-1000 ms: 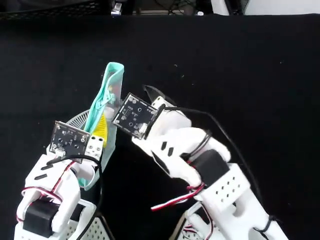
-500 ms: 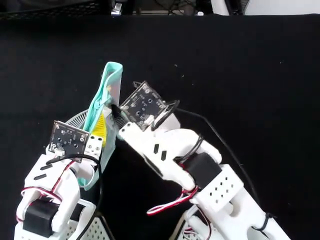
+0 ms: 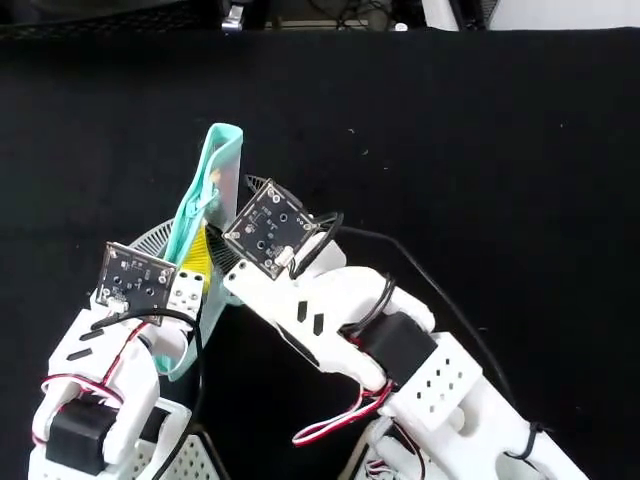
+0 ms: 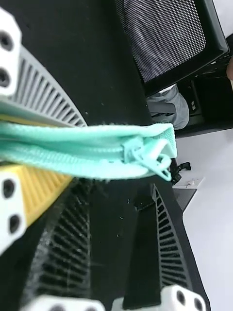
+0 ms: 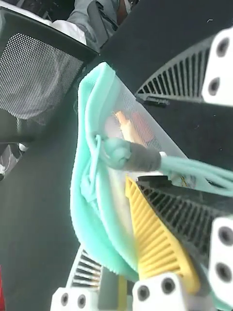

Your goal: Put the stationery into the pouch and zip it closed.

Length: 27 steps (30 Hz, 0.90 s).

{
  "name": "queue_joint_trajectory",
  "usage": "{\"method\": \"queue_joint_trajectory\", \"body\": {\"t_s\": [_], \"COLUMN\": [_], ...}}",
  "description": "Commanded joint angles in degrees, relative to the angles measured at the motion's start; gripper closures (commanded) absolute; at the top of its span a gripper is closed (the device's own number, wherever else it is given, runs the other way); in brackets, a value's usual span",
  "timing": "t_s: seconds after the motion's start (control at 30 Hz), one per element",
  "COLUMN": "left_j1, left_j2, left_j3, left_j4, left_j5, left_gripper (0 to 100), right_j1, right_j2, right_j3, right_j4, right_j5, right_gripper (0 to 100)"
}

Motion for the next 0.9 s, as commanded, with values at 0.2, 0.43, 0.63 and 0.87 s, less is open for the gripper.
{"method": "queue_joint_trajectory", "body": {"t_s": [0.2, 0.43, 0.63, 0.87], "left_j1": [-0.57, -0.48, -0.57, -0.48], "left_j2": [0.35, 0.35, 0.35, 0.35], "left_j3": [0.75, 0.84, 0.92, 0.92], "left_j4": [0.53, 0.7, 0.79, 0.7], "left_j5": [-0.26, -0.26, -0.26, -0.26], "left_gripper": [97, 97, 97, 97], "right_j1": [-1.41, 0.44, 2.02, 2.02], "right_j2": [-0.57, 4.09, 8.66, 4.97], "right_j3": [-5.67, -5.85, -6.9, -8.66], "right_j4": [-2.81, -3.87, -6.95, -6.86], "right_j5": [-0.26, 1.14, 1.76, 1.76], "right_gripper": [75.8, 75.7, 75.8, 85.0]}}
